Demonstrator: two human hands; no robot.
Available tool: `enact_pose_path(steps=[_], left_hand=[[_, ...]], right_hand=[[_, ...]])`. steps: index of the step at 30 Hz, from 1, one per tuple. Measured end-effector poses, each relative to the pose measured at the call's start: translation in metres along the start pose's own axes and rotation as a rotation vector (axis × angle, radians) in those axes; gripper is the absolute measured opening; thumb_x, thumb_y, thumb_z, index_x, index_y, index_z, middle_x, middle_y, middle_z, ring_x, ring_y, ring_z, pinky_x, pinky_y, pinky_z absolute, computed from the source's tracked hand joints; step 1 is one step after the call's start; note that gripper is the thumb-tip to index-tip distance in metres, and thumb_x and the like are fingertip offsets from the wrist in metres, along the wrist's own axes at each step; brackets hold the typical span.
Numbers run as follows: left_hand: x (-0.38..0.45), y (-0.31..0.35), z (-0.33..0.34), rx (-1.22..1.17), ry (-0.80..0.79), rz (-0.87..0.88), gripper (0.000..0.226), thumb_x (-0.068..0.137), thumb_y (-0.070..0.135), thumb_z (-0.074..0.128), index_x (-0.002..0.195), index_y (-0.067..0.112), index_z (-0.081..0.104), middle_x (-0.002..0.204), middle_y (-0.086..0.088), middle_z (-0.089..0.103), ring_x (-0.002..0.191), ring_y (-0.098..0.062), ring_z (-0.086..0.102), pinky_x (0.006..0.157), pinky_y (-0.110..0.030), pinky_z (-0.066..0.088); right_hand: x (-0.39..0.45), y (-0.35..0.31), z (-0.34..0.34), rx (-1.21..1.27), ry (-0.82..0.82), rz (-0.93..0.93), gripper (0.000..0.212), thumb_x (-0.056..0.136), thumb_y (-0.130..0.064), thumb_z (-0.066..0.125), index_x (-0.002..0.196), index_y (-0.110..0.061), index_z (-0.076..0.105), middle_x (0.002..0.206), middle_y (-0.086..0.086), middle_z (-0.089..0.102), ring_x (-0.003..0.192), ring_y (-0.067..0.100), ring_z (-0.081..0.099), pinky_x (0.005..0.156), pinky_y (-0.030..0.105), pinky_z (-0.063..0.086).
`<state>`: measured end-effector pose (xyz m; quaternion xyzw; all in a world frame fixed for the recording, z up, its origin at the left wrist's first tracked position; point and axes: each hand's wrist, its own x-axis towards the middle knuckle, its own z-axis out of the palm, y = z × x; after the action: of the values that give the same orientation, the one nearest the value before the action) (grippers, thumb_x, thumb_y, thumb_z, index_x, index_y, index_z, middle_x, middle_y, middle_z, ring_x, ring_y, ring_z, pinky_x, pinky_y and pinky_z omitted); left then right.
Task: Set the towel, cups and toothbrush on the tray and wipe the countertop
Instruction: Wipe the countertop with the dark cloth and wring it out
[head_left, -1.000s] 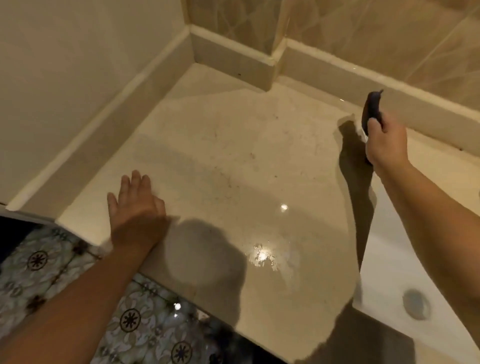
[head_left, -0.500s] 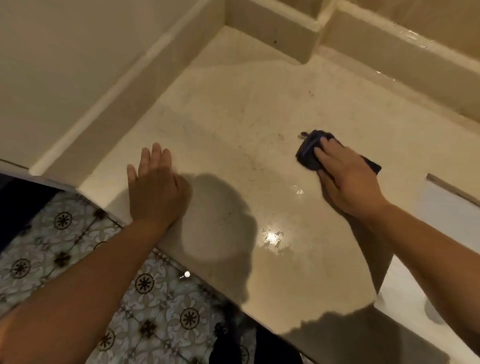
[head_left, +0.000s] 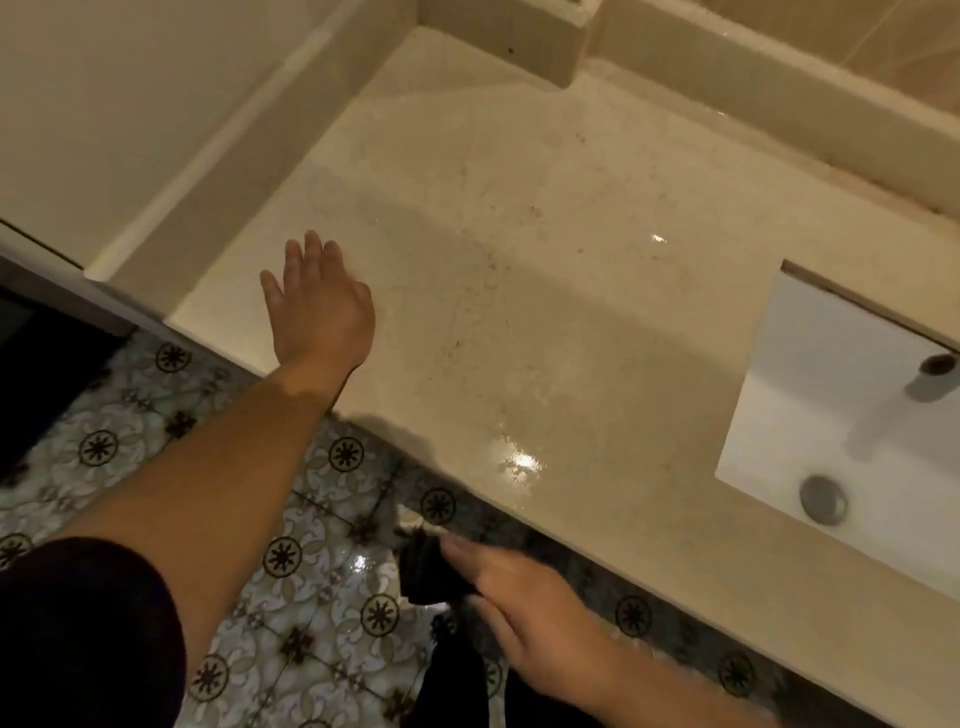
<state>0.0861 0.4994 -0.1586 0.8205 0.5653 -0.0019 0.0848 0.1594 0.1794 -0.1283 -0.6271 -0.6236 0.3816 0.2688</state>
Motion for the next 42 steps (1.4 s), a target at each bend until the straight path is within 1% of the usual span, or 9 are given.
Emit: enact_pose_path(steps=[2,6,9,13,20,24,33,38,42], left_hand=[[0.001,-0.001,0.001,-0.003,0.003,0.001,0.057,0.102,0.028,0.026,0.154,0.007,0.024,0.165,-0.011,0.015,0.152,-0.029,0.008,0.12,-0.055,0.008],[0.003,0.0,0.002,-0.014,0.006,-0.003,0.057,0.101,0.028,0.027,0.154,0.007,0.023,0.165,-0.01,0.015,0.152,-0.028,0.007,0.121,-0.054,0.007],[0.004,0.0,0.003,-0.014,-0.001,-0.008,0.057,0.101,0.028,0.027,0.155,0.009,0.022,0.165,-0.008,0.013,0.152,-0.026,0.005,0.121,-0.053,0.005],[0.005,-0.001,0.007,-0.021,0.015,-0.018,0.057,0.101,0.028,0.029,0.154,0.009,0.026,0.165,-0.009,0.017,0.152,-0.027,0.009,0.12,-0.054,0.008],[0.006,0.0,0.008,-0.02,0.07,-0.016,0.067,0.086,0.03,0.023,0.144,0.003,0.043,0.157,-0.018,0.035,0.146,-0.035,0.027,0.115,-0.058,0.021],[0.007,0.0,0.007,-0.023,0.061,-0.013,0.067,0.086,0.032,0.022,0.144,0.004,0.042,0.157,-0.017,0.034,0.147,-0.034,0.025,0.115,-0.059,0.02],[0.001,-0.002,0.01,-0.03,0.009,0.001,0.058,0.1,0.029,0.028,0.154,0.008,0.025,0.164,-0.01,0.017,0.151,-0.029,0.01,0.12,-0.056,0.008],[0.003,-0.003,0.004,-0.021,-0.058,0.018,0.056,0.103,0.028,0.024,0.155,0.01,0.016,0.166,-0.008,0.008,0.152,-0.027,0.003,0.121,-0.054,0.004],[0.002,-0.017,-0.015,-0.093,-0.211,0.079,0.056,0.104,0.028,0.021,0.156,0.01,0.013,0.166,-0.009,0.003,0.152,-0.027,-0.001,0.121,-0.054,0.004]], right_hand=[[-0.006,-0.011,-0.003,0.414,0.002,0.227,0.041,0.097,-0.02,0.052,0.134,-0.038,0.054,0.134,-0.022,0.056,0.127,-0.001,0.049,0.109,0.021,0.035],[0.014,0.003,-0.068,0.82,0.263,0.482,0.032,0.086,-0.032,0.059,0.116,-0.037,0.069,0.111,0.001,0.074,0.102,0.024,0.068,0.092,0.042,0.051],[0.067,0.034,-0.164,0.581,0.609,0.395,0.026,0.086,-0.034,0.056,0.106,-0.036,0.072,0.098,-0.003,0.075,0.088,0.022,0.069,0.073,0.033,0.055],[0.166,0.106,-0.281,0.135,0.879,0.31,0.04,0.091,-0.024,0.042,0.125,-0.023,0.063,0.114,0.002,0.068,0.106,0.02,0.062,0.092,0.039,0.051],[0.276,0.224,-0.34,-0.656,0.491,0.319,0.042,0.1,-0.019,0.041,0.141,-0.009,0.044,0.147,0.018,0.043,0.133,0.04,0.039,0.111,0.047,0.029],[0.269,0.206,-0.323,-0.848,0.417,0.257,0.035,0.097,-0.011,0.044,0.13,0.002,0.047,0.137,0.026,0.047,0.118,0.048,0.046,0.097,0.058,0.04],[0.12,0.057,-0.105,-0.654,0.141,-0.176,0.047,0.075,-0.003,0.078,0.12,-0.002,0.066,0.129,0.021,0.061,0.118,0.042,0.058,0.094,0.058,0.047],[0.051,0.021,-0.037,-0.504,-0.145,-0.09,0.053,0.097,-0.004,0.047,0.148,-0.015,0.036,0.158,0.007,0.022,0.148,0.026,0.011,0.12,0.039,0.001],[0.02,-0.016,-0.029,-0.098,-0.12,0.132,0.043,0.101,-0.01,0.046,0.143,-0.016,0.045,0.148,0.005,0.047,0.136,0.02,0.041,0.111,0.025,0.025]])
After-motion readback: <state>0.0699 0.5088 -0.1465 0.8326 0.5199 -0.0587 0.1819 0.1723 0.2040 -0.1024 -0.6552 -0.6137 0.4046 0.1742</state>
